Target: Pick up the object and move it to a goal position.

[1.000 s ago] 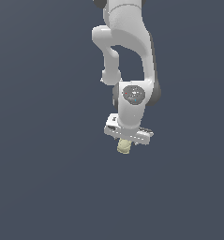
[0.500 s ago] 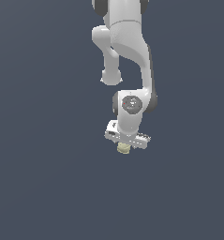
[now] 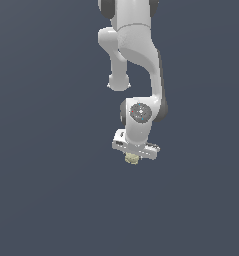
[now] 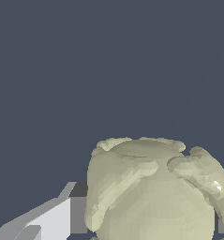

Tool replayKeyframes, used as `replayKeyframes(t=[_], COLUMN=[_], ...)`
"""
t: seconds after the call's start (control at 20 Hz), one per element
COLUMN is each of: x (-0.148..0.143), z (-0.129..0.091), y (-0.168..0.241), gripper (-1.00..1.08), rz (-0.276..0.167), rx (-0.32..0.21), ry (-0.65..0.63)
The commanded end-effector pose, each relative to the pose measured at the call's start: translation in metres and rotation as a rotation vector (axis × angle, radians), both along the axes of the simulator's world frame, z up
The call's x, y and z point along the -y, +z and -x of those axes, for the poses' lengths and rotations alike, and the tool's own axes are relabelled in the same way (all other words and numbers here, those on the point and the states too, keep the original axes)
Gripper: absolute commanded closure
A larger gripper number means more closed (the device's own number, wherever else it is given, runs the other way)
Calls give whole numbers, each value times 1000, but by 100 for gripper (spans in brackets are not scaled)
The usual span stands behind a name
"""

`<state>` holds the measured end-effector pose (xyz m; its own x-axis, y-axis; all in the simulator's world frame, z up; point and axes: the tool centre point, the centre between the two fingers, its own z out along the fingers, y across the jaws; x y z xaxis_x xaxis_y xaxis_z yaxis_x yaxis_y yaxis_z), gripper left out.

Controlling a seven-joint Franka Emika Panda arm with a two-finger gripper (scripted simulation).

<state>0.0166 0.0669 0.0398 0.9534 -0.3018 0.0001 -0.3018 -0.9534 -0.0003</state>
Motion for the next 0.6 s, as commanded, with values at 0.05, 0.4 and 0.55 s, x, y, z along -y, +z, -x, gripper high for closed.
replayKeyframes(t=[0.05,0.4,0.55], x=[0,2,5], z=[0,2,6], y=[0,5,13], gripper=[108,108,108], rz=[0,0,0], rx=[0,0,0], ry=[0,0,0])
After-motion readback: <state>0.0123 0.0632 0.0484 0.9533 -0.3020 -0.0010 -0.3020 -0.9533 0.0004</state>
